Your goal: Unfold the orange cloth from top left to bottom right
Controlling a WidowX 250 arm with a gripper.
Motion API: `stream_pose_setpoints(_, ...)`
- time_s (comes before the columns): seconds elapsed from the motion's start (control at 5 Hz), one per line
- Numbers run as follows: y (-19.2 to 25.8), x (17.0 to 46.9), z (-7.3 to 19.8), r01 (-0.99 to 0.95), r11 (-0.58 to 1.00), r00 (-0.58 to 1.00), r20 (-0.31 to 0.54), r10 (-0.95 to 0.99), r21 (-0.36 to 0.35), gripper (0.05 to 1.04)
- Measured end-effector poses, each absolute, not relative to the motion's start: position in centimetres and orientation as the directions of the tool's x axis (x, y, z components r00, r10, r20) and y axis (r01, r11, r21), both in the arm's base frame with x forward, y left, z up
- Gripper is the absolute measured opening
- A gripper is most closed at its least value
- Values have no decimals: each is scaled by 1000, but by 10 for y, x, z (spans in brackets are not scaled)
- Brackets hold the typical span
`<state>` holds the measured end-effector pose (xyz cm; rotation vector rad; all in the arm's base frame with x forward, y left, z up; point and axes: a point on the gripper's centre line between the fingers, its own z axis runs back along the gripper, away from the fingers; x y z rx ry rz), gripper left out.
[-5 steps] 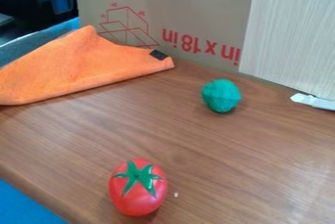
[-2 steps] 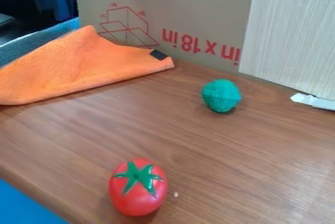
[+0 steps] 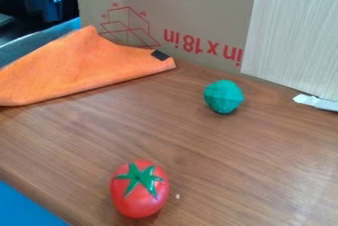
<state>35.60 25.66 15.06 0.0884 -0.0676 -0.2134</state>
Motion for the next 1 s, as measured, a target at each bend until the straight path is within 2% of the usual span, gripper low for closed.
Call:
stream_pose_setpoints(0.6, 291, 348, 144, 252, 964, 935, 233, -265, 86, 999)
stream_pose_setpoints(0.8, 299, 350, 134, 244, 968, 933, 259, -249, 52, 999)
stream_pose_setpoints(1.0, 302, 354, 136, 243, 968, 929, 271, -251, 65, 999)
